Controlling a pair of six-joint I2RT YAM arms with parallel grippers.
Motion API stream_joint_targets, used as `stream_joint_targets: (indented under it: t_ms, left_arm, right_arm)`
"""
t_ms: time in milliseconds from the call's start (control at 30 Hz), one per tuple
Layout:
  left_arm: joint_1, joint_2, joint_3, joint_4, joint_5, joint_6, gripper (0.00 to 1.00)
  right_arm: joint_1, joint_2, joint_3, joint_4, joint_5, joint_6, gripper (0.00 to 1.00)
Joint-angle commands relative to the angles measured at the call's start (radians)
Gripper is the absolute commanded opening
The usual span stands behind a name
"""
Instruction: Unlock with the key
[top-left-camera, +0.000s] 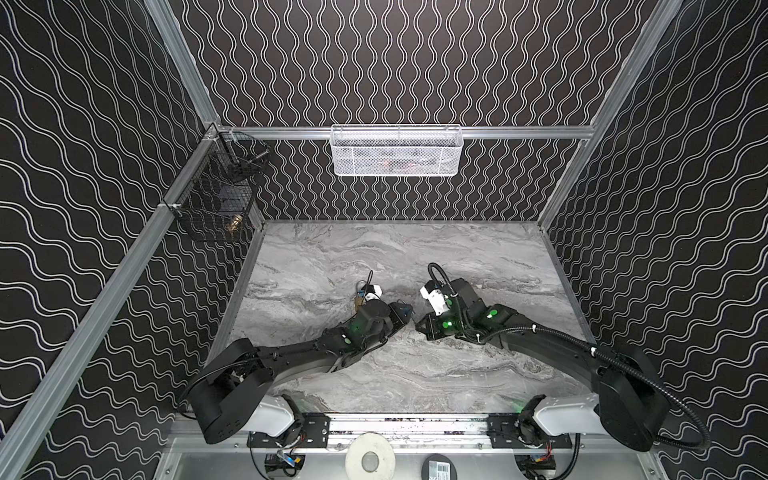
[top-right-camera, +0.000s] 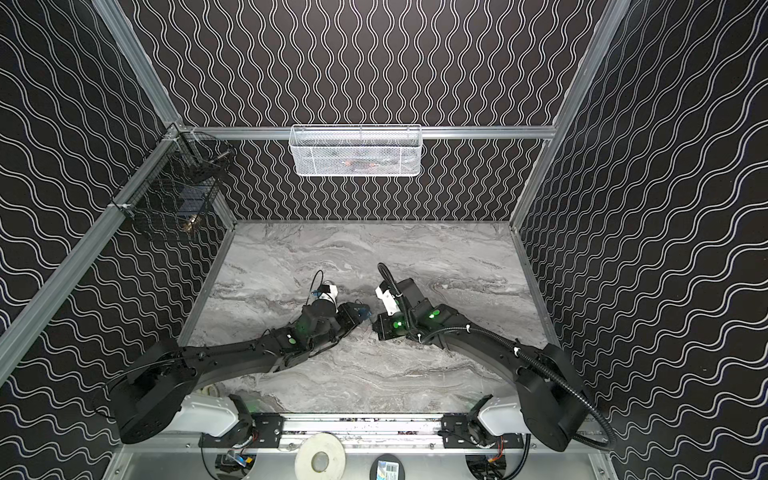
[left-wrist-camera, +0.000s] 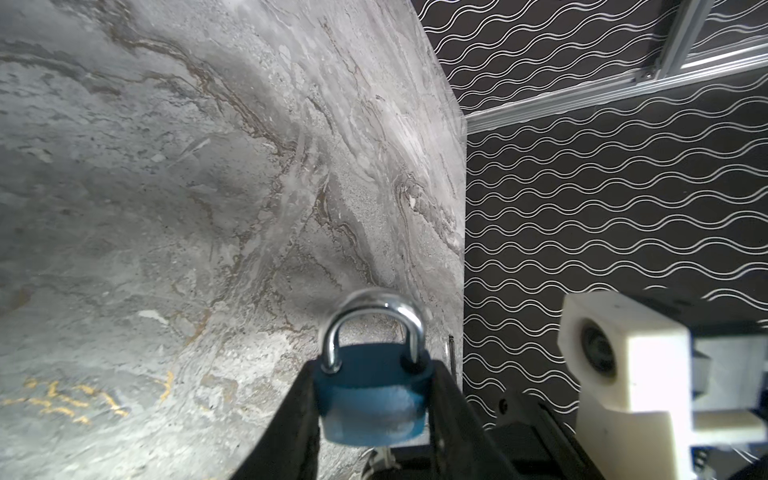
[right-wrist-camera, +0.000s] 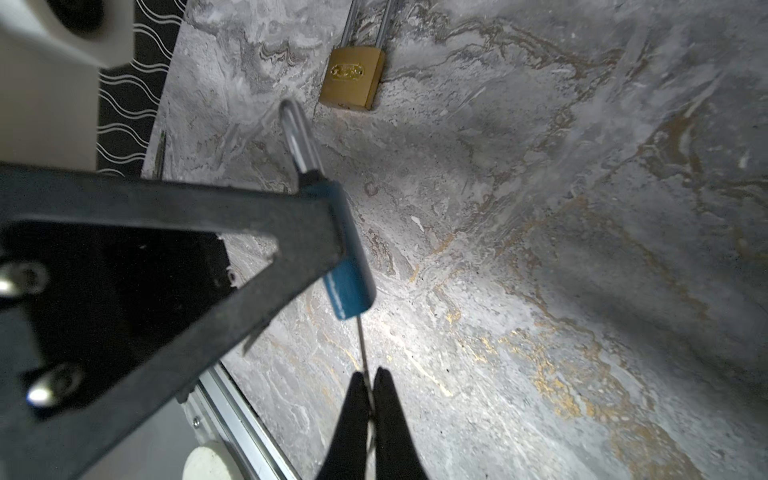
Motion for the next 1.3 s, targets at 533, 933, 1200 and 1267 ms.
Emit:
stream_joint_targets:
  t_ms: [533, 933, 1200, 1267]
  left_arm:
    - [-0.005, -0.014, 0.035, 0.015, 0.115, 0.058, 0.17]
    - [-0.005, -0.004, 0.062, -0.065, 0.15, 0.107, 0.16]
    - [-0.007, 0.014, 0.072, -0.017, 0.157, 0.086, 0.15]
    - [-0.007, 0.009, 0.077, -0.019, 0.159, 0.091, 0.15]
  right_arm:
    - [0.006, 0.013, 0.06, 0.104, 0.023, 0.009, 0.0]
    - [0.003, -0.009, 0.066, 0.133, 0.044, -0.003, 0.0]
    - [0.004, -0.002, 0.079, 0.148, 0.014, -0.019, 0.0]
    - [0.004, -0.012, 0.073, 0.146, 0.027, -0.027, 0.0]
